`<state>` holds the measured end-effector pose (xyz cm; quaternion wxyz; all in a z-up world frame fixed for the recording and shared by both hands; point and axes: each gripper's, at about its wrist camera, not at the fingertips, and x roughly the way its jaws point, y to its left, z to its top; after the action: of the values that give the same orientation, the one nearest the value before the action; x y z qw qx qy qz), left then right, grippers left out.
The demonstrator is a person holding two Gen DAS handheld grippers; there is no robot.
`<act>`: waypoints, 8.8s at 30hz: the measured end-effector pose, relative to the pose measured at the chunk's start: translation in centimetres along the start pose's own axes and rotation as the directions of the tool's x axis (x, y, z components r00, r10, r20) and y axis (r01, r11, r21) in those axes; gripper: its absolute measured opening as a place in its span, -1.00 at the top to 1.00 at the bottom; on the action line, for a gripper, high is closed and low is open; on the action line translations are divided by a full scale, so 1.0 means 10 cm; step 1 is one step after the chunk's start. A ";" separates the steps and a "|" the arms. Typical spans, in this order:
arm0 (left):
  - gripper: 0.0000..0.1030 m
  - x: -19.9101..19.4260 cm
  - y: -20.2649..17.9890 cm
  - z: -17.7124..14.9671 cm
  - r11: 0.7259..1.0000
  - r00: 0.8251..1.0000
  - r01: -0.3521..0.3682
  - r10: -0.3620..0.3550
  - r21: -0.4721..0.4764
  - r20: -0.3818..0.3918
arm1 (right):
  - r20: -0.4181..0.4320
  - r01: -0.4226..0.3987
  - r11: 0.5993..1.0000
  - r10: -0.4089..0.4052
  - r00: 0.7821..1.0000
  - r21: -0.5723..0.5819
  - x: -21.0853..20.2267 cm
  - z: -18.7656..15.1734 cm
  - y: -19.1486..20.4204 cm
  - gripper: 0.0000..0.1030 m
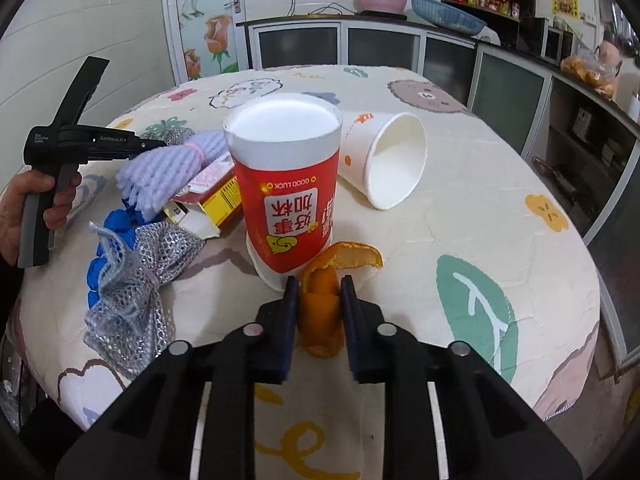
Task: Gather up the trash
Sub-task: 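Grasp the orange peel with the right tool while the left tool grasps the grey mesh scrubber, then carry the peel and scrubber over the bin and open both tools, then move both open tools back over the table clutter, then grasp the grey mesh scrubber with the right tool while the left tool grasps the lilac sponge, then carry the scrubber and sponge over the bin and open both tools, then move both open tools back over the table clutter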
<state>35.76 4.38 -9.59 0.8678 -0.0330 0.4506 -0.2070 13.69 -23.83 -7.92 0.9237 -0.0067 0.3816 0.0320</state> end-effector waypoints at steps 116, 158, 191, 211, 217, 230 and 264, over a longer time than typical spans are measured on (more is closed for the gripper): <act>-0.85 -1.31 -0.80 -0.83 0.990 0.986 0.067 -0.085 0.122 0.141 | 0.128 -0.304 0.953 0.302 0.945 -0.007 -0.87 -0.25 0.46 -0.21; 0.78 -0.52 -1.26 -0.19 0.969 0.987 0.157 -0.161 0.190 0.003 | 0.018 -0.390 0.919 0.390 0.921 0.052 -0.34 -0.05 0.52 0.75; 0.77 -1.57 -2.35 -0.57 0.867 0.931 0.309 -0.359 0.392 0.060 | 0.188 -0.111 0.972 0.071 0.980 0.209 -1.77 -0.65 -0.48 0.75; 0.75 -0.98 -4.33 -1.53 0.589 0.808 0.574 -0.518 0.569 -0.280 | 0.045 0.211 0.852 -0.265 0.963 0.479 -2.37 -2.00 -1.57 0.74; 0.75 -0.72 -4.53 -1.68 0.571 0.798 0.596 -0.497 0.565 -0.339 | -0.002 0.224 0.823 -0.261 0.965 0.521 -2.25 -2.27 -1.73 0.74; 0.75 -0.07 -4.90 -2.06 0.558 0.749 0.659 -0.433 0.504 -0.501 | -0.119 0.221 0.775 -0.186 0.975 0.592 -1.83 -2.74 -1.96 0.74; -0.84 -0.65 -4.56 -1.86 0.650 0.807 0.584 -0.530 0.486 -0.259 | -0.257 0.385 0.692 -0.287 0.923 0.610 -1.74 -3.23 -2.12 -0.31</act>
<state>2.67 -32.28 -4.46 0.7120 0.0877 0.3805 -0.5836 -20.01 -47.15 -18.74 0.8283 0.2422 0.4253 -0.2727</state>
